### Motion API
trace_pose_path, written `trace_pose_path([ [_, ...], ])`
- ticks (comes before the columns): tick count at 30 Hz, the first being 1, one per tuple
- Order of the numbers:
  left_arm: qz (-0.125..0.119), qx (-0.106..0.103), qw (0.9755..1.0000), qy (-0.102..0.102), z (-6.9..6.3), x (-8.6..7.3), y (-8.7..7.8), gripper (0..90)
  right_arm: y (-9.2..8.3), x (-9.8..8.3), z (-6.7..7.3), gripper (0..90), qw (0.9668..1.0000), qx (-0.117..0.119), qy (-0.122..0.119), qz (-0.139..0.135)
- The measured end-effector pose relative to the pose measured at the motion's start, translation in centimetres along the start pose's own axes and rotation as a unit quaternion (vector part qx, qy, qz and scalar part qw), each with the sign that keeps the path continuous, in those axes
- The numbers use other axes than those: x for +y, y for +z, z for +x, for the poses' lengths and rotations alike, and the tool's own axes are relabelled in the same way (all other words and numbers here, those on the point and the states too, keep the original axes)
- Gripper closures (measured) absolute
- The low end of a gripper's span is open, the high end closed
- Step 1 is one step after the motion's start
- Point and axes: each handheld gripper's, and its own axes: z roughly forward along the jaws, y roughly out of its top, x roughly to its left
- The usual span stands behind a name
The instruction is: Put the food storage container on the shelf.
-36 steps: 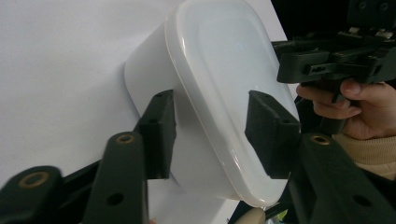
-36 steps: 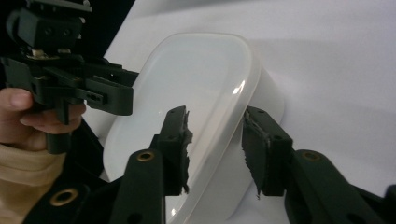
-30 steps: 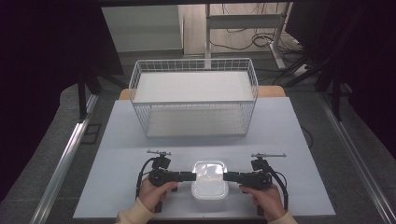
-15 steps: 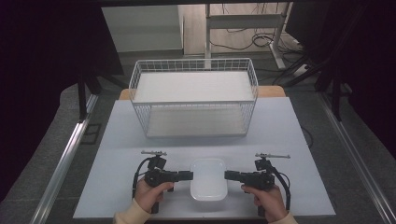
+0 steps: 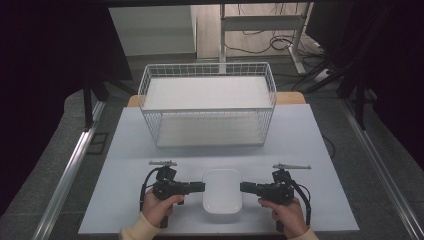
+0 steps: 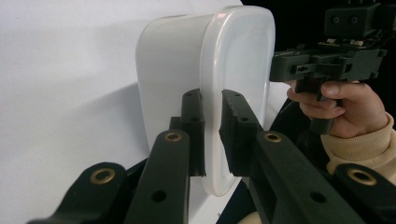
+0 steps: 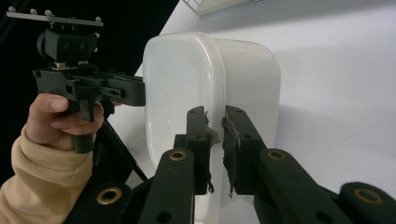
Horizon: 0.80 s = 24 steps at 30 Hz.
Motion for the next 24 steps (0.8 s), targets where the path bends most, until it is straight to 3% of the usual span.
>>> trace_pose_path([
  [15, -0.006, 0.008, 0.9997, 0.024, -0.7, 0.4, -0.7, 80.5, -0.1, 0.4, 0.8, 81.1, 0.9994, -0.001, -0.035, -0.006],
  [24, -0.012, 0.013, 0.9990, 0.040, -0.7, 1.5, -1.3, 80.5, 0.0, 1.5, 1.2, 81.2, 0.9986, 0.000, -0.053, -0.010],
])
